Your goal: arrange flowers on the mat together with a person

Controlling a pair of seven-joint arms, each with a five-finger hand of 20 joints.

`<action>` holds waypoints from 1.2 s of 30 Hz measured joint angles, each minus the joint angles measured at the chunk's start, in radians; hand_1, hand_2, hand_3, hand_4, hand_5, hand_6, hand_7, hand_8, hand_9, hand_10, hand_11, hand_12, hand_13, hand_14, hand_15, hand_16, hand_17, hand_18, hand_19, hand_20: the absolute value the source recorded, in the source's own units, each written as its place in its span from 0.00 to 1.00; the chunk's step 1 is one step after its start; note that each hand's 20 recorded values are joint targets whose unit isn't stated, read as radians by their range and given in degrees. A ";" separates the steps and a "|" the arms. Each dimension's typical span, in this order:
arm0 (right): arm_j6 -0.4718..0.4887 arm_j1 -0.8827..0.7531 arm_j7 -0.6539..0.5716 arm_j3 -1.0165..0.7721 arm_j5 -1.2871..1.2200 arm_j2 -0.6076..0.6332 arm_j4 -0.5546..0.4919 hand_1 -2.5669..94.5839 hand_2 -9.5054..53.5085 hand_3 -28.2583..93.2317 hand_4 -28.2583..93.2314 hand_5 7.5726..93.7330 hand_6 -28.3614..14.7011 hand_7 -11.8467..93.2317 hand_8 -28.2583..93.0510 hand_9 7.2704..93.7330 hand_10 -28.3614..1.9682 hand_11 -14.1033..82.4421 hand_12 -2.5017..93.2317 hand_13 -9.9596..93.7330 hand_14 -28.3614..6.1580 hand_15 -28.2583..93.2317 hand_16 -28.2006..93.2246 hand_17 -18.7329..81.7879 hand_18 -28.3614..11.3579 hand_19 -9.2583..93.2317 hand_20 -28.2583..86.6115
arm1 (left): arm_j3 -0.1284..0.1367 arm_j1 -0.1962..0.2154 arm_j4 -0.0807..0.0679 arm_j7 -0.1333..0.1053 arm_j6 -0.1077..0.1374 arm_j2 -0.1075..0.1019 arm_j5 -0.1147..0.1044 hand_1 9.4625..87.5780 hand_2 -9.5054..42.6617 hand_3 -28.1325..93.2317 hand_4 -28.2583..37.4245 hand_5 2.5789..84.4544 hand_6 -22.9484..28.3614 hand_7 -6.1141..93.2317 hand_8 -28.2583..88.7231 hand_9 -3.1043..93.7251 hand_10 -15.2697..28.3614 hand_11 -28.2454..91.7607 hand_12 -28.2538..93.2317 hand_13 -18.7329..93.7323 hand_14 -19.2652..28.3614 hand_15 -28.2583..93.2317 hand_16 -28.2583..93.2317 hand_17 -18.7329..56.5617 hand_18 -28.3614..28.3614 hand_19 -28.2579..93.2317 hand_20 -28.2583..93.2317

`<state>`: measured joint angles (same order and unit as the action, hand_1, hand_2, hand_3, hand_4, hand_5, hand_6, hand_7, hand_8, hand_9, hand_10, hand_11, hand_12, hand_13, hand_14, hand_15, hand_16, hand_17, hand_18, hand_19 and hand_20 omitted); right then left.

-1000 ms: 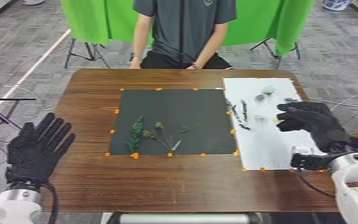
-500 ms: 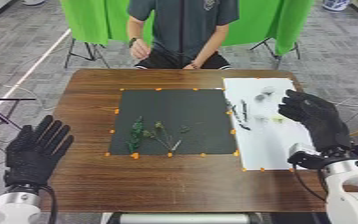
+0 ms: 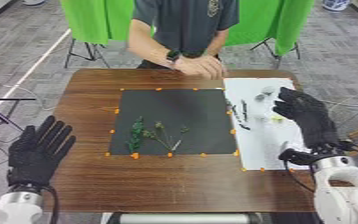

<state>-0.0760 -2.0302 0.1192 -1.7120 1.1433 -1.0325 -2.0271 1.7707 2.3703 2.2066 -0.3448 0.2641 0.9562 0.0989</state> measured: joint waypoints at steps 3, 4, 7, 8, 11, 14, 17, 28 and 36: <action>0.147 -0.002 0.019 -0.091 0.094 -0.025 0.028 0.24 0.12 0.93 0.03 0.38 0.51 0.30 0.12 0.35 0.44 0.28 0.18 0.38 0.39 0.42 0.36 0.30 0.28 0.50 0.36 | -0.004 -0.018 -0.009 0.003 0.000 -0.010 0.000 0.27 0.37 0.83 0.00 0.51 0.58 0.17 0.17 0.44 0.65 0.35 0.30 0.44 0.67 0.37 0.20 0.22 0.72 0.44 0.33; 0.165 -0.004 0.030 -0.121 0.106 -0.039 0.038 0.24 0.11 0.93 0.03 0.37 0.51 0.30 0.12 0.35 0.44 0.28 0.18 0.38 0.39 0.42 0.36 0.30 0.28 0.50 0.36 | -0.006 -0.024 -0.011 0.004 0.000 -0.012 0.001 0.27 0.37 0.83 0.00 0.51 0.58 0.17 0.17 0.44 0.65 0.35 0.30 0.44 0.67 0.37 0.20 0.22 0.72 0.44 0.33; 0.177 -0.005 0.052 -0.192 0.121 -0.087 0.072 0.24 0.09 0.93 0.03 0.36 0.51 0.29 0.12 0.34 0.45 0.27 0.18 0.38 0.39 0.41 0.36 0.30 0.29 0.49 0.36 | -0.008 -0.040 -0.018 0.010 0.000 -0.017 0.003 0.27 0.37 0.83 0.00 0.51 0.58 0.17 0.17 0.44 0.65 0.35 0.30 0.44 0.67 0.37 0.21 0.23 0.72 0.43 0.33; 0.186 -0.005 0.053 -0.211 0.132 -0.103 0.081 0.24 0.09 0.93 0.03 0.36 0.51 0.29 0.12 0.34 0.45 0.27 0.19 0.38 0.39 0.41 0.36 0.30 0.29 0.49 0.36 | -0.008 -0.044 -0.020 0.011 0.000 -0.019 0.003 0.26 0.37 0.83 0.00 0.51 0.58 0.17 0.17 0.44 0.65 0.35 0.30 0.44 0.67 0.37 0.21 0.23 0.72 0.43 0.33; 0.253 -0.006 0.052 -0.259 0.166 -0.142 0.099 0.24 0.08 0.93 0.03 0.36 0.51 0.29 0.12 0.34 0.46 0.27 0.19 0.38 0.39 0.40 0.37 0.30 0.29 0.48 0.36 | -0.009 -0.054 -0.026 0.015 -0.001 -0.023 0.003 0.27 0.37 0.83 0.00 0.51 0.58 0.17 0.17 0.44 0.65 0.35 0.30 0.44 0.67 0.37 0.21 0.23 0.72 0.43 0.33; 0.314 -0.016 0.054 -0.279 0.177 -0.164 0.102 0.24 0.08 0.93 0.03 0.36 0.51 0.29 0.12 0.34 0.45 0.27 0.19 0.38 0.39 0.40 0.37 0.30 0.29 0.48 0.36 | -0.010 -0.063 -0.033 0.019 -0.001 -0.027 0.006 0.27 0.37 0.83 0.00 0.51 0.58 0.17 0.17 0.44 0.65 0.35 0.30 0.44 0.67 0.37 0.21 0.23 0.72 0.43 0.34; 0.335 -0.025 0.060 -0.291 0.189 -0.181 0.105 0.24 0.08 0.93 0.03 0.36 0.51 0.29 0.12 0.34 0.45 0.27 0.19 0.38 0.39 0.40 0.37 0.30 0.29 0.48 0.37 | -0.011 -0.069 -0.038 0.027 -0.001 -0.032 0.019 0.27 0.37 0.83 0.00 0.51 0.58 0.17 0.17 0.44 0.65 0.35 0.30 0.44 0.67 0.37 0.21 0.23 0.72 0.43 0.34; 0.544 -0.015 0.087 -0.419 0.278 -0.284 0.136 0.24 0.08 0.93 0.03 0.36 0.50 0.29 0.13 0.33 0.44 0.26 0.19 0.38 0.38 0.40 0.38 0.30 0.29 0.48 0.37 | 0.001 -0.073 -0.041 0.040 -0.001 -0.041 0.042 0.26 0.38 0.83 0.00 0.51 0.58 0.16 0.17 0.44 0.65 0.35 0.30 0.44 0.67 0.37 0.21 0.22 0.72 0.43 0.34; 0.110 -0.015 -0.009 -0.040 -0.002 -0.060 0.090 0.23 0.13 0.93 0.03 0.33 0.49 0.29 0.12 0.31 0.40 0.26 0.19 0.37 0.38 0.41 0.38 0.28 0.27 0.50 0.38 | 0.001 -0.071 -0.040 0.040 -0.001 -0.041 0.044 0.26 0.37 0.83 0.00 0.51 0.58 0.16 0.17 0.44 0.65 0.35 0.30 0.44 0.67 0.37 0.21 0.22 0.72 0.43 0.34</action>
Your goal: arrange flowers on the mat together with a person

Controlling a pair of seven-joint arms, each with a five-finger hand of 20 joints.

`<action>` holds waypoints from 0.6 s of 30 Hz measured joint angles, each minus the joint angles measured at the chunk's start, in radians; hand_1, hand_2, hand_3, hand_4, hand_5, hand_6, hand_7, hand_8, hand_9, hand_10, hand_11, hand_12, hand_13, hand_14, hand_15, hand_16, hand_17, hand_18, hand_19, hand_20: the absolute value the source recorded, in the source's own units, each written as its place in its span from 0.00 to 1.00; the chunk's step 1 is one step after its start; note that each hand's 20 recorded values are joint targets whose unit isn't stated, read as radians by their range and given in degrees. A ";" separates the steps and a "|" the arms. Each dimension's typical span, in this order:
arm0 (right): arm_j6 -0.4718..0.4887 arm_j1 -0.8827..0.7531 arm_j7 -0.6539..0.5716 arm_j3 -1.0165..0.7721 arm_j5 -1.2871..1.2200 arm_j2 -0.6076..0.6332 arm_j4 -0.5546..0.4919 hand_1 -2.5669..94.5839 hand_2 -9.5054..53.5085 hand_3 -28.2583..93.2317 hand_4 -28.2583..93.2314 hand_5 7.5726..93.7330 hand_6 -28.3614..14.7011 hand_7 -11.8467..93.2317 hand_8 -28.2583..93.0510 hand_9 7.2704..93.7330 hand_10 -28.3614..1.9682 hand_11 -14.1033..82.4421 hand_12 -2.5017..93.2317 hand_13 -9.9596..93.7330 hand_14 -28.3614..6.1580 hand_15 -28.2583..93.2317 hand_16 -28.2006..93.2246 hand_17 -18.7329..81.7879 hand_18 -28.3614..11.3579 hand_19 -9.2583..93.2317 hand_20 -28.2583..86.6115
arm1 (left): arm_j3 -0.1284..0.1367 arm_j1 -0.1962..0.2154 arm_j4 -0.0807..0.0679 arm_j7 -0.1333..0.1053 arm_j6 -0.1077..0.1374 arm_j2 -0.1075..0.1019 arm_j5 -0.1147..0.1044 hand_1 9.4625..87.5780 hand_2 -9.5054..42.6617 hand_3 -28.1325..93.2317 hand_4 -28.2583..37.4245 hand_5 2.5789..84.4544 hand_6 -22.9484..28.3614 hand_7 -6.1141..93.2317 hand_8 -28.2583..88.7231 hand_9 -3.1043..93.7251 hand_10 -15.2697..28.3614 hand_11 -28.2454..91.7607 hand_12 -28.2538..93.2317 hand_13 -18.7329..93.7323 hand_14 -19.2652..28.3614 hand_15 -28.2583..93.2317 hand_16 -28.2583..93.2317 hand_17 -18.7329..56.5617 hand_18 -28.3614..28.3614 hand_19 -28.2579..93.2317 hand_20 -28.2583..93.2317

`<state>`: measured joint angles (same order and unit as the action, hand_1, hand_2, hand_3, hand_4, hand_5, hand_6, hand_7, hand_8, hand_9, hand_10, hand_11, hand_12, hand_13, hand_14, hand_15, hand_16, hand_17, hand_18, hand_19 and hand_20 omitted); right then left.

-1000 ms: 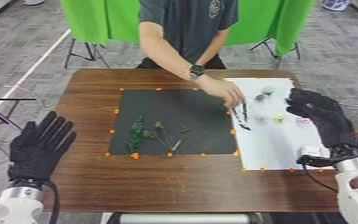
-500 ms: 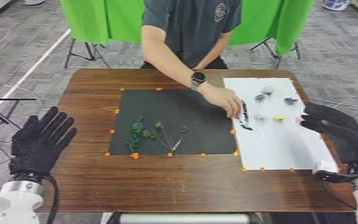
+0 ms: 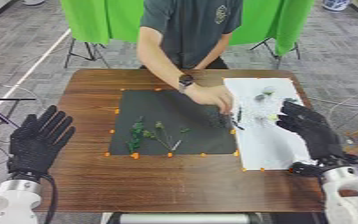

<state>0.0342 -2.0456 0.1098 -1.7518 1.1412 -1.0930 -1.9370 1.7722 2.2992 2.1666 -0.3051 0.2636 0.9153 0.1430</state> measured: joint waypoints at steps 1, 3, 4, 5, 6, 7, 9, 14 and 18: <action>-0.056 0.009 0.000 0.059 -0.011 0.051 -0.003 0.23 0.13 0.93 0.03 0.33 0.49 0.29 0.12 0.31 0.40 0.26 0.19 0.37 0.38 0.41 0.38 0.28 0.27 0.50 0.38 | 0.000 0.001 0.000 0.000 0.000 0.000 0.000 0.26 0.38 0.83 0.00 0.51 0.58 0.16 0.17 0.44 0.65 0.35 0.30 0.44 0.67 0.37 0.21 0.22 0.72 0.43 0.34; -0.114 0.022 0.002 0.134 -0.009 0.135 -0.008 0.23 0.13 0.93 0.03 0.33 0.49 0.29 0.12 0.30 0.39 0.26 0.19 0.36 0.38 0.41 0.37 0.28 0.27 0.51 0.37 | 0.000 0.005 0.001 -0.001 0.000 0.000 0.000 0.26 0.38 0.83 0.00 0.51 0.58 0.16 0.17 0.44 0.65 0.35 0.30 0.44 0.67 0.37 0.21 0.22 0.72 0.43 0.34; -0.121 0.024 0.002 0.149 0.000 0.166 -0.009 0.23 0.13 0.93 0.03 0.33 0.49 0.29 0.12 0.30 0.39 0.26 0.19 0.36 0.38 0.41 0.37 0.28 0.27 0.51 0.37 | 0.001 0.007 0.001 -0.001 0.000 0.000 0.000 0.26 0.38 0.83 0.00 0.51 0.58 0.16 0.17 0.44 0.65 0.35 0.30 0.44 0.67 0.37 0.21 0.22 0.72 0.43 0.34; -0.122 0.025 0.002 0.150 0.013 0.189 -0.010 0.23 0.13 0.93 0.03 0.33 0.49 0.29 0.12 0.30 0.40 0.26 0.19 0.36 0.38 0.41 0.37 0.27 0.27 0.51 0.37 | 0.001 0.008 0.001 -0.002 0.000 0.000 0.000 0.26 0.38 0.83 0.00 0.51 0.58 0.16 0.17 0.44 0.65 0.35 0.30 0.44 0.67 0.37 0.21 0.22 0.72 0.43 0.34; -0.122 0.026 0.002 0.147 0.025 0.206 -0.009 0.23 0.13 0.93 0.03 0.33 0.49 0.29 0.12 0.30 0.40 0.26 0.19 0.36 0.38 0.41 0.37 0.27 0.27 0.51 0.37 | 0.001 0.009 0.001 -0.002 0.000 0.000 0.000 0.26 0.38 0.83 0.00 0.51 0.58 0.16 0.17 0.44 0.65 0.35 0.30 0.44 0.67 0.37 0.21 0.22 0.72 0.43 0.34; -0.122 0.027 0.002 0.140 0.035 0.219 -0.009 0.23 0.13 0.93 0.03 0.33 0.49 0.30 0.12 0.30 0.40 0.26 0.19 0.36 0.38 0.41 0.37 0.27 0.27 0.51 0.37 | 0.001 0.010 0.001 -0.002 0.000 0.000 0.000 0.26 0.38 0.83 0.00 0.51 0.58 0.16 0.17 0.44 0.65 0.35 0.30 0.44 0.67 0.37 0.21 0.22 0.72 0.43 0.34; -0.122 0.030 0.002 0.120 0.042 0.230 -0.007 0.23 0.12 0.93 0.03 0.33 0.49 0.30 0.12 0.30 0.40 0.26 0.19 0.36 0.38 0.41 0.37 0.27 0.27 0.52 0.37 | 0.001 0.010 0.001 -0.002 0.000 0.000 0.000 0.26 0.38 0.83 0.00 0.51 0.58 0.16 0.17 0.44 0.65 0.35 0.31 0.44 0.67 0.37 0.21 0.22 0.72 0.43 0.34; -0.124 0.034 0.004 0.074 0.042 0.233 -0.005 0.23 0.12 0.93 0.03 0.33 0.49 0.30 0.12 0.30 0.41 0.26 0.19 0.36 0.38 0.41 0.37 0.27 0.27 0.52 0.36 | 0.000 0.009 0.001 -0.002 0.000 0.003 0.000 0.26 0.38 0.83 0.00 0.51 0.58 0.16 0.17 0.44 0.65 0.35 0.31 0.44 0.67 0.37 0.21 0.22 0.72 0.43 0.34; -0.127 0.036 0.006 0.072 0.042 0.240 -0.005 0.23 0.12 0.93 0.03 0.33 0.49 0.30 0.12 0.30 0.41 0.26 0.19 0.36 0.38 0.41 0.37 0.27 0.27 0.52 0.36 | -0.001 0.009 0.001 -0.001 0.000 0.006 0.000 0.26 0.38 0.83 0.00 0.51 0.58 0.16 0.17 0.44 0.65 0.35 0.30 0.44 0.67 0.37 0.21 0.22 0.72 0.43 0.34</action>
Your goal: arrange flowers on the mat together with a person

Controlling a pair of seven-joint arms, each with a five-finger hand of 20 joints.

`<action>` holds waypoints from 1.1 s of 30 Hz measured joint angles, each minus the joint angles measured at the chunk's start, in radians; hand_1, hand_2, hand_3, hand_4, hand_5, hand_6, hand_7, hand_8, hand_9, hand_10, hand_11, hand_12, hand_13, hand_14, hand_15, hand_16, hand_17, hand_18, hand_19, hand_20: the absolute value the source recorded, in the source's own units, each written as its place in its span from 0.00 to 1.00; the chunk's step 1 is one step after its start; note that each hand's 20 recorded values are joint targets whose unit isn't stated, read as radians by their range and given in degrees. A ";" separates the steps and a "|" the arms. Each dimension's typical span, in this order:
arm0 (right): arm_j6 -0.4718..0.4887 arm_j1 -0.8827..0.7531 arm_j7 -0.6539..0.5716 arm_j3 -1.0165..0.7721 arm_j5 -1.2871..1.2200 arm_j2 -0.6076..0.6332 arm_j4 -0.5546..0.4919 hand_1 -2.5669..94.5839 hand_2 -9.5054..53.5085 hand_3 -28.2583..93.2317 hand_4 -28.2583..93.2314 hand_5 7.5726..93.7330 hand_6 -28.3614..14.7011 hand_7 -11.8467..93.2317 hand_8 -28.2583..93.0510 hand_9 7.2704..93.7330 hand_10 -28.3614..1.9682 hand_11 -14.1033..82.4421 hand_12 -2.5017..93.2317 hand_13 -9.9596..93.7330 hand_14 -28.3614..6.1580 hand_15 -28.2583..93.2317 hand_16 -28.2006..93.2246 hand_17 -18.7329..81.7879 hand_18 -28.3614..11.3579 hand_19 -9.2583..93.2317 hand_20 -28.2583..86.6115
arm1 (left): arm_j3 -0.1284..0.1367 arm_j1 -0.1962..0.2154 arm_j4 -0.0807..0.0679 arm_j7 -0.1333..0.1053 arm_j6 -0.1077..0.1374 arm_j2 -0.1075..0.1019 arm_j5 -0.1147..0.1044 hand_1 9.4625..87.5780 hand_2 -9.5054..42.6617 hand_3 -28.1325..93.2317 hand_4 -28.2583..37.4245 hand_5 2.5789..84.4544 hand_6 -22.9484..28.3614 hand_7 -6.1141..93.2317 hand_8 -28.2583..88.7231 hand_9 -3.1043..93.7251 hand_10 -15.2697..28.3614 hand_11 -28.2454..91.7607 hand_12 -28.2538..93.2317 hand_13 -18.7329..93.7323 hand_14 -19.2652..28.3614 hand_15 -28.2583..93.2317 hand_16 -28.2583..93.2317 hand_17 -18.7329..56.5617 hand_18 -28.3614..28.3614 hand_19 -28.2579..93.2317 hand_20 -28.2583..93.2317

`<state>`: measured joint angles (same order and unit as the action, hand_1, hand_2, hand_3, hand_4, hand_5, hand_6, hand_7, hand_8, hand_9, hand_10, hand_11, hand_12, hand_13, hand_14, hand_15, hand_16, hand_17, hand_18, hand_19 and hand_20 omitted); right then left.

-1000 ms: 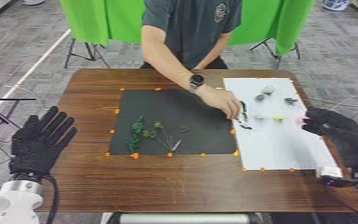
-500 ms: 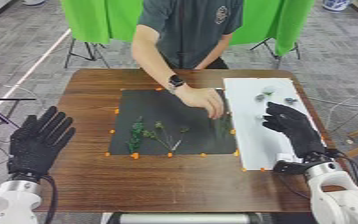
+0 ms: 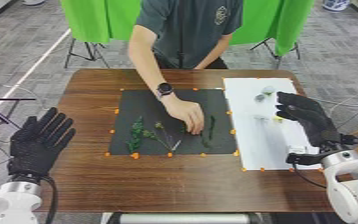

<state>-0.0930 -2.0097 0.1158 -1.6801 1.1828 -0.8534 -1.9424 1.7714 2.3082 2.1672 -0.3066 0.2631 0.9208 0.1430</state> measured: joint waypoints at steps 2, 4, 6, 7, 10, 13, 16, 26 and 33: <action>-0.004 0.003 0.000 0.005 0.000 0.004 0.000 0.24 0.11 0.93 0.03 0.33 0.49 0.30 0.12 0.30 0.40 0.26 0.19 0.36 0.38 0.41 0.37 0.27 0.27 0.52 0.36 | 0.000 0.000 0.000 0.000 0.000 0.001 0.000 0.26 0.38 0.83 0.00 0.51 0.58 0.16 0.17 0.44 0.65 0.35 0.30 0.44 0.67 0.37 0.21 0.22 0.72 0.43 0.34; -0.008 0.009 -0.002 0.015 0.006 0.007 0.000 0.24 0.11 0.93 0.03 0.33 0.49 0.30 0.12 0.30 0.40 0.26 0.19 0.36 0.38 0.41 0.37 0.27 0.26 0.52 0.36 | 0.000 0.001 0.000 0.000 0.000 0.002 0.000 0.26 0.38 0.83 0.00 0.51 0.58 0.16 0.17 0.44 0.65 0.35 0.30 0.44 0.67 0.37 0.21 0.22 0.72 0.43 0.34; -0.016 0.017 -0.008 0.028 0.024 0.010 0.000 0.25 0.10 0.93 0.03 0.33 0.49 0.30 0.12 0.30 0.40 0.27 0.19 0.36 0.38 0.41 0.37 0.27 0.26 0.52 0.36 | 0.000 0.002 0.000 -0.001 0.000 0.003 0.000 0.26 0.38 0.83 0.00 0.51 0.58 0.16 0.17 0.44 0.65 0.35 0.31 0.44 0.68 0.37 0.21 0.22 0.72 0.43 0.34; -0.021 0.021 -0.012 0.036 0.039 0.011 0.000 0.25 0.10 0.93 0.03 0.33 0.49 0.30 0.12 0.30 0.39 0.26 0.19 0.36 0.38 0.41 0.37 0.27 0.26 0.52 0.36 | 0.001 0.002 0.000 -0.002 0.000 0.003 0.000 0.26 0.38 0.83 0.00 0.51 0.58 0.16 0.17 0.44 0.65 0.35 0.31 0.44 0.68 0.37 0.21 0.22 0.72 0.43 0.34; -0.019 0.028 -0.025 0.044 0.095 0.010 -0.001 0.25 0.10 0.93 0.03 0.33 0.49 0.30 0.12 0.30 0.39 0.26 0.19 0.36 0.38 0.41 0.37 0.27 0.26 0.53 0.36 | 0.001 0.004 0.001 -0.003 0.000 0.005 0.000 0.26 0.38 0.83 0.00 0.51 0.58 0.16 0.17 0.44 0.65 0.35 0.31 0.44 0.68 0.37 0.21 0.22 0.72 0.44 0.34; -0.008 0.025 -0.030 0.034 0.132 0.004 -0.002 0.26 0.09 0.93 0.03 0.33 0.49 0.30 0.12 0.30 0.39 0.27 0.19 0.35 0.38 0.41 0.37 0.27 0.26 0.53 0.36 | 0.001 0.007 0.002 -0.004 0.000 0.006 0.000 0.26 0.38 0.83 0.00 0.51 0.58 0.16 0.17 0.44 0.65 0.35 0.31 0.44 0.68 0.37 0.21 0.22 0.72 0.44 0.34; 0.002 0.023 -0.029 0.021 0.145 -0.003 -0.002 0.26 0.08 0.93 0.03 0.33 0.49 0.30 0.12 0.30 0.39 0.27 0.19 0.35 0.38 0.42 0.37 0.27 0.26 0.53 0.35 | 0.001 0.008 0.003 -0.005 0.000 0.007 0.000 0.26 0.38 0.83 0.00 0.51 0.58 0.16 0.17 0.44 0.65 0.35 0.31 0.44 0.68 0.37 0.21 0.22 0.72 0.44 0.34; 0.017 0.022 -0.031 0.006 0.289 -0.014 0.000 0.32 0.04 0.92 0.03 0.32 0.49 0.31 0.12 0.29 0.40 0.26 0.19 0.35 0.39 0.42 0.36 0.28 0.27 0.54 0.35 | 0.002 0.010 0.003 -0.005 0.000 0.010 -0.001 0.26 0.38 0.83 0.00 0.51 0.58 0.16 0.17 0.44 0.65 0.35 0.31 0.44 0.68 0.37 0.21 0.22 0.72 0.44 0.33; 0.024 0.079 -0.042 0.035 0.648 -0.035 0.034 0.34 0.00 0.92 0.02 0.32 0.50 0.31 0.12 0.28 0.43 0.26 0.18 0.36 0.41 0.43 0.35 0.28 0.27 0.56 0.34 | 0.002 0.010 0.003 -0.004 0.000 0.012 0.000 0.26 0.38 0.83 0.00 0.51 0.59 0.16 0.17 0.44 0.65 0.35 0.31 0.44 0.68 0.37 0.21 0.22 0.72 0.44 0.33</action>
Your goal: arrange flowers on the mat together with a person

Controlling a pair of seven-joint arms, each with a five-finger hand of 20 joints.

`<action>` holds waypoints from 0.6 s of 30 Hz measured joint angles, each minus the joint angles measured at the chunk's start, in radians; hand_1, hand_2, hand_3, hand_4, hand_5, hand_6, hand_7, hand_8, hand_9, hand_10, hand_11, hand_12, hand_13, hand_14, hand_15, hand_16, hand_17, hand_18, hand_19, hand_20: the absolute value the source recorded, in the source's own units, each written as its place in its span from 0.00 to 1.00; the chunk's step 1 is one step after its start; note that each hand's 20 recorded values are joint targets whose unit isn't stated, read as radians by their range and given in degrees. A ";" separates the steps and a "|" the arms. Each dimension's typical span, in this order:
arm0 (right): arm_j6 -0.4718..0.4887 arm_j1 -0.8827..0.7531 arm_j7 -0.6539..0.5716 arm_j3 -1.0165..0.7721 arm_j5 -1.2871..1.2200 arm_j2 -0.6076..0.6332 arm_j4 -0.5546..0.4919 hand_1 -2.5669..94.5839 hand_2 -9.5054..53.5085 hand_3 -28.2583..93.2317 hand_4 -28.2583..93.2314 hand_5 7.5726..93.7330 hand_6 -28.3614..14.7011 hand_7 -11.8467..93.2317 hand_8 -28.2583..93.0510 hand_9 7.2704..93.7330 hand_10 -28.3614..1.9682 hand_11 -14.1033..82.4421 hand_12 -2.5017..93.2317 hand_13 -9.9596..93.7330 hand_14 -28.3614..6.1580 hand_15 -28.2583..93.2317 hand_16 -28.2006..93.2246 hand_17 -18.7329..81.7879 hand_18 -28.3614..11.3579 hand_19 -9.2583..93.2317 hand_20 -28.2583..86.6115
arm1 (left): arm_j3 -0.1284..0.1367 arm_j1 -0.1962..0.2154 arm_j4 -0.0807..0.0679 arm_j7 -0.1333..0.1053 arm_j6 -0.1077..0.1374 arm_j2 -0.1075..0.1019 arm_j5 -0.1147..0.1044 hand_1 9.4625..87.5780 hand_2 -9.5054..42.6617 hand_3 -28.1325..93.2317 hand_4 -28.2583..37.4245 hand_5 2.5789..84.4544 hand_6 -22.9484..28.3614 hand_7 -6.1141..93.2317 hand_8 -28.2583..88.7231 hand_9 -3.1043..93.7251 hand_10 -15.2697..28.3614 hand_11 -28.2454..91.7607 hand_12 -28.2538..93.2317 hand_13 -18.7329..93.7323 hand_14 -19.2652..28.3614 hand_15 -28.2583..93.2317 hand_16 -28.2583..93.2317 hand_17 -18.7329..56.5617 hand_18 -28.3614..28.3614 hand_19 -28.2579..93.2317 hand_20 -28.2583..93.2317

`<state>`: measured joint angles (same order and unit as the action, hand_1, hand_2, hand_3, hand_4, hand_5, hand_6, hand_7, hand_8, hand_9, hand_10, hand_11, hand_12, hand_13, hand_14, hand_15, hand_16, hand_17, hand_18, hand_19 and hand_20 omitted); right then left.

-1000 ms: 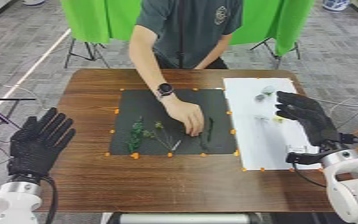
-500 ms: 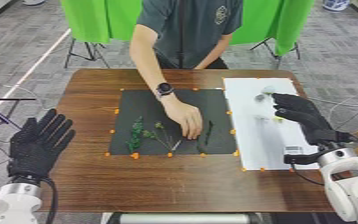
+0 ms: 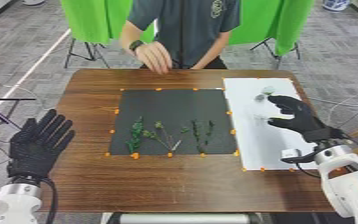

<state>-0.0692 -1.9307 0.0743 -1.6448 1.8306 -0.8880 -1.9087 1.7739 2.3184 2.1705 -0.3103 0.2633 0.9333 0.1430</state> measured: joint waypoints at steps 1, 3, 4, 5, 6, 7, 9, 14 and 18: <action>0.000 0.011 -0.001 0.004 0.043 -0.006 0.006 0.34 0.00 0.92 0.02 0.32 0.50 0.31 0.12 0.28 0.43 0.26 0.18 0.36 0.41 0.43 0.35 0.28 0.27 0.56 0.34 | 0.000 0.000 0.000 0.000 0.000 0.000 0.000 0.26 0.38 0.83 0.00 0.51 0.59 0.16 0.17 0.44 0.65 0.35 0.31 0.44 0.68 0.37 0.21 0.22 0.72 0.44 0.34; 0.001 0.032 -0.006 0.013 0.120 -0.018 0.014 0.34 0.00 0.92 0.01 0.32 0.51 0.31 0.12 0.29 0.45 0.26 0.18 0.36 0.42 0.43 0.35 0.29 0.27 0.57 0.34 | 0.000 0.000 0.000 0.000 0.000 0.000 0.000 0.26 0.37 0.83 0.00 0.51 0.59 0.16 0.17 0.44 0.65 0.35 0.31 0.44 0.68 0.37 0.21 0.22 0.72 0.44 0.33; 0.003 0.043 -0.008 0.017 0.161 -0.025 0.018 0.34 0.00 0.92 0.01 0.32 0.52 0.31 0.12 0.29 0.45 0.26 0.18 0.37 0.42 0.44 0.35 0.29 0.27 0.58 0.34 | 0.000 0.000 0.000 0.000 0.000 0.000 0.000 0.26 0.37 0.83 0.00 0.51 0.59 0.16 0.17 0.44 0.65 0.35 0.31 0.44 0.68 0.37 0.21 0.22 0.72 0.44 0.34; 0.008 0.053 -0.012 0.020 0.205 -0.033 0.020 0.34 0.00 0.92 0.01 0.33 0.52 0.31 0.12 0.30 0.45 0.26 0.18 0.38 0.43 0.44 0.36 0.29 0.26 0.59 0.34 | 0.000 0.000 0.000 0.000 0.000 0.001 0.000 0.26 0.37 0.83 0.00 0.51 0.59 0.16 0.17 0.44 0.65 0.35 0.31 0.44 0.68 0.37 0.21 0.22 0.72 0.44 0.34; 0.013 0.063 -0.017 0.023 0.256 -0.041 0.021 0.35 0.00 0.92 0.01 0.34 0.53 0.31 0.12 0.32 0.45 0.27 0.18 0.39 0.43 0.45 0.36 0.30 0.27 0.60 0.35 | -0.001 0.000 0.000 0.000 0.000 0.001 0.000 0.26 0.37 0.83 0.00 0.51 0.59 0.16 0.17 0.44 0.65 0.35 0.31 0.44 0.68 0.37 0.21 0.22 0.72 0.44 0.34; 0.019 0.071 -0.024 0.028 0.305 -0.048 0.021 0.35 0.00 0.91 0.00 0.35 0.53 0.31 0.12 0.33 0.46 0.27 0.18 0.39 0.43 0.46 0.36 0.30 0.27 0.61 0.35 | -0.001 0.000 0.000 0.000 0.000 0.001 0.000 0.26 0.38 0.83 0.00 0.51 0.59 0.16 0.17 0.44 0.65 0.35 0.31 0.44 0.68 0.37 0.21 0.22 0.72 0.44 0.34; 0.029 0.088 -0.051 0.046 0.412 -0.056 0.021 0.35 0.00 0.92 0.00 0.37 0.54 0.31 0.12 0.36 0.48 0.28 0.18 0.40 0.44 0.48 0.36 0.31 0.27 0.63 0.35 | -0.001 0.000 0.000 0.000 0.000 0.001 0.000 0.26 0.38 0.83 0.00 0.51 0.59 0.16 0.17 0.44 0.65 0.35 0.31 0.44 0.68 0.37 0.21 0.22 0.72 0.44 0.33; 0.089 0.139 -0.191 0.140 0.655 -0.059 0.021 0.34 0.00 0.91 0.00 0.41 0.57 0.32 0.11 0.40 0.49 0.30 0.19 0.43 0.46 0.53 0.36 0.33 0.25 0.68 0.36 | -0.001 0.000 0.000 0.000 0.000 0.001 0.000 0.26 0.38 0.83 0.00 0.51 0.59 0.16 0.17 0.44 0.66 0.35 0.31 0.43 0.69 0.37 0.21 0.22 0.72 0.44 0.34; 0.145 0.197 -0.293 0.234 0.808 -0.060 0.042 0.35 0.00 0.90 0.00 0.43 0.57 0.31 0.11 0.44 0.51 0.32 0.19 0.45 0.47 0.55 0.36 0.33 0.23 0.70 0.37 | -0.001 0.000 0.000 0.001 0.000 0.003 0.000 0.26 0.38 0.83 0.00 0.51 0.59 0.16 0.17 0.44 0.66 0.35 0.31 0.43 0.69 0.37 0.21 0.22 0.72 0.44 0.34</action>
<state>0.0754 -1.7339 -0.2192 -1.4104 2.6381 -0.9475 -1.8663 1.7724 2.3186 2.1705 -0.3088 0.2634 0.9361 0.1432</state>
